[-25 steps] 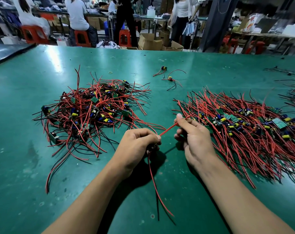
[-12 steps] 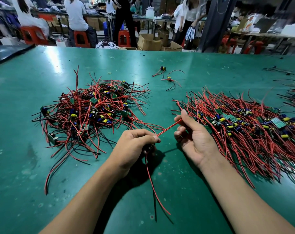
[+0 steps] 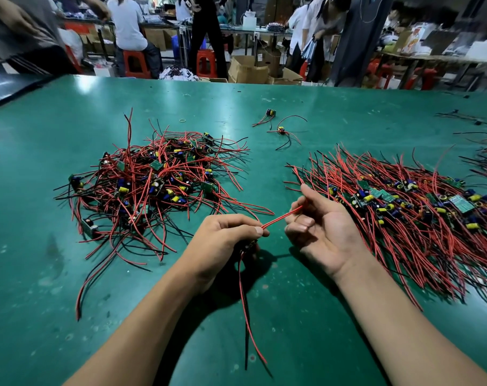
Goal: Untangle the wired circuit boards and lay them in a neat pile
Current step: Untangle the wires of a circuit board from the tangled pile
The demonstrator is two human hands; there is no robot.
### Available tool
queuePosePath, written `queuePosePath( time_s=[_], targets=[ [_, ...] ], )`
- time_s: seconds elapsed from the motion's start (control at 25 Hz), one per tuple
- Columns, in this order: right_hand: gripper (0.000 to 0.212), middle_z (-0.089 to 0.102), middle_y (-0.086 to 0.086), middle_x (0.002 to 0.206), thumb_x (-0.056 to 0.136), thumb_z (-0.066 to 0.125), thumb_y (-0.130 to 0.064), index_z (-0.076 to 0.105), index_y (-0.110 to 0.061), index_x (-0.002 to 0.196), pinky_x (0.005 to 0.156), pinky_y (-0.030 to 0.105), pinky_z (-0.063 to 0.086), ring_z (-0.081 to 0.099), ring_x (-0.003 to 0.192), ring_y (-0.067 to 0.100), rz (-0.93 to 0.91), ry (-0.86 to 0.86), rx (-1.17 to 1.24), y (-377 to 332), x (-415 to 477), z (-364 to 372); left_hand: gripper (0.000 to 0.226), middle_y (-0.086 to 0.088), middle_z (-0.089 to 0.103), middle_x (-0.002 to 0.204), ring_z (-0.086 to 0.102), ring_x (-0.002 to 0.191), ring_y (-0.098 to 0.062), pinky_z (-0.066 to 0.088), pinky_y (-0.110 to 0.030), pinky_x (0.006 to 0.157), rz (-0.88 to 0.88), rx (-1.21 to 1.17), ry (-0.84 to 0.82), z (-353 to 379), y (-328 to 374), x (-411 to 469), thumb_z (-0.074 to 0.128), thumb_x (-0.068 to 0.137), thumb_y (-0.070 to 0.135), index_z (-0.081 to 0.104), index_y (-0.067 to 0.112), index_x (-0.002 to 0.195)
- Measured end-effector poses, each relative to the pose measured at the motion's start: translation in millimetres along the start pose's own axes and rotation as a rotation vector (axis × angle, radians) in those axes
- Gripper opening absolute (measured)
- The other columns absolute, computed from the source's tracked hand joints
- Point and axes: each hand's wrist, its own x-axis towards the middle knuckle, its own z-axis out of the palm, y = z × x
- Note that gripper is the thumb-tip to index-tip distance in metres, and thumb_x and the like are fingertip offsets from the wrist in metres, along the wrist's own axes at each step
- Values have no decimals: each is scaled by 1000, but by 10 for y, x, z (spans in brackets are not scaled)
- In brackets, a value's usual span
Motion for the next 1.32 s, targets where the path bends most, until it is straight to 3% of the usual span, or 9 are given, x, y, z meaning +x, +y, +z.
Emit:
queuePosePath(
  time_s=[0.16, 0.36, 0.44, 0.56, 0.68, 0.84, 0.96, 1.08, 1.32],
  targets=[
    [29, 56, 1, 59, 91, 64, -27, 58, -6, 72, 38, 15, 34, 35, 41, 4, -102, 65, -34, 1, 28, -35, 16, -15, 63, 61, 56, 50, -23, 42, -25, 55, -9, -16, 7, -16, -3, -1, 65, 84, 1, 76, 6, 74],
    [35, 57, 2, 60, 87, 67, -27, 64, -9, 57, 37, 18, 35, 37, 39, 6, -95, 27, 5, 23, 42, -57, 19, -17, 64, 65, 56, 54, -23, 44, -27, 57, -7, -18, 7, -18, 6, -13, 64, 85, 0, 76, 8, 72],
    [29, 61, 1, 67, 81, 72, -36, 68, -10, 68, 41, 19, 38, 39, 43, 6, -189, 25, -181, 65, 36, -56, 23, -17, 64, 68, 56, 54, -20, 46, -23, 53, -8, -55, 28, -15, 10, -10, 63, 85, -2, 76, 8, 70],
    [37, 62, 2, 72, 72, 78, -44, 74, -11, 88, 47, 21, 42, 49, 53, 10, -256, -65, -583, 219, -8, -66, 25, -12, 66, 70, 56, 54, -16, 48, -23, 52, 1, -97, 51, 9, -2, -8, 61, 87, -3, 75, 10, 70],
    [15, 67, 3, 72, 86, 75, -25, 77, -12, 93, 47, 19, 45, 57, 58, 10, -258, -157, -789, 392, -38, -47, 19, -11, 66, 70, 58, 58, -18, 49, -27, 58, 25, -91, 70, 13, -18, -13, 61, 89, 0, 75, 8, 79],
    [13, 62, 1, 61, 91, 69, -21, 77, -11, 89, 41, 20, 39, 52, 50, 10, -242, -32, -691, 324, 5, -57, 17, -16, 69, 82, 55, 60, -16, 44, -27, 59, 13, -65, 67, 8, -42, -4, 62, 88, 0, 75, 7, 78],
    [15, 57, 4, 61, 90, 71, -18, 73, -4, 92, 41, 19, 39, 49, 49, 10, -343, 84, -676, 237, 53, -102, 19, -17, 70, 84, 55, 56, -10, 42, -22, 56, 27, -1, 59, 7, -45, 7, 63, 87, 0, 75, 9, 74],
    [7, 53, 2, 56, 89, 73, -16, 72, -11, 84, 40, 17, 36, 48, 45, 9, -438, 185, -645, 179, 90, -128, 21, -20, 67, 78, 56, 53, -12, 43, -16, 50, 29, 16, 40, 3, -46, 17, 64, 86, 0, 76, 9, 72],
    [9, 53, 3, 57, 90, 73, -15, 72, -16, 81, 40, 18, 36, 47, 44, 11, -572, 314, -651, 109, 140, -183, 19, -15, 63, 62, 55, 51, -21, 45, -20, 50, 17, 5, 15, -11, -41, 19, 64, 86, 0, 74, 6, 72]
  ],
)
